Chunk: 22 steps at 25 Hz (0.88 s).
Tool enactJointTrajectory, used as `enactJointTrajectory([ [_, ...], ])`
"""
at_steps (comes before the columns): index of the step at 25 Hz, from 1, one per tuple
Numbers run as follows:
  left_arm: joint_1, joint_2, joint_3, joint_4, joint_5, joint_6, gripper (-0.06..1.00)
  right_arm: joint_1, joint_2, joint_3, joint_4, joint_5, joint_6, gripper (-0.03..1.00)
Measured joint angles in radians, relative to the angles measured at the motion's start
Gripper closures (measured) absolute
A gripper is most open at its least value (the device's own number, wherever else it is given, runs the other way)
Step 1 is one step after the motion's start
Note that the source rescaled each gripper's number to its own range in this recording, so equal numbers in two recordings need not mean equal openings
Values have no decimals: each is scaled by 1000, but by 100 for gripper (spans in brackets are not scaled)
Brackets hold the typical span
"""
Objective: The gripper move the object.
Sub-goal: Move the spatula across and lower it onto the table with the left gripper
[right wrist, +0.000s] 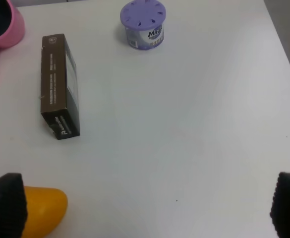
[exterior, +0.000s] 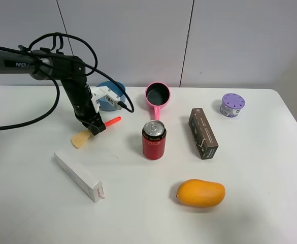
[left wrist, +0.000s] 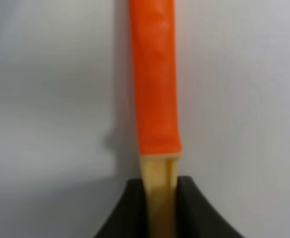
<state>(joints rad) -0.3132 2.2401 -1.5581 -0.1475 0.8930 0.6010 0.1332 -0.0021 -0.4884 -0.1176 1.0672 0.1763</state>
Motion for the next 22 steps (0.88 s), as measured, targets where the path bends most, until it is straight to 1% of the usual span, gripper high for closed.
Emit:
enactJointTrajectory([
  [5,0,-77,0,0,75,-23,94,0,0,0,0,0,0,-3],
  [11,0,-171,0,1,105,-28,94,0,0,0,0,0,0,-3],
  [16,0,-264,0,-4,100,-31,94,0,0,0,0,0,0,-3],
  [18,-1,-283,-1,-9,79,-31,94,0,0,0,0,0,0,-3],
  [22,-29,-290,-55,-9,66,-31,94,0,0,0,0,0,0,-3],
])
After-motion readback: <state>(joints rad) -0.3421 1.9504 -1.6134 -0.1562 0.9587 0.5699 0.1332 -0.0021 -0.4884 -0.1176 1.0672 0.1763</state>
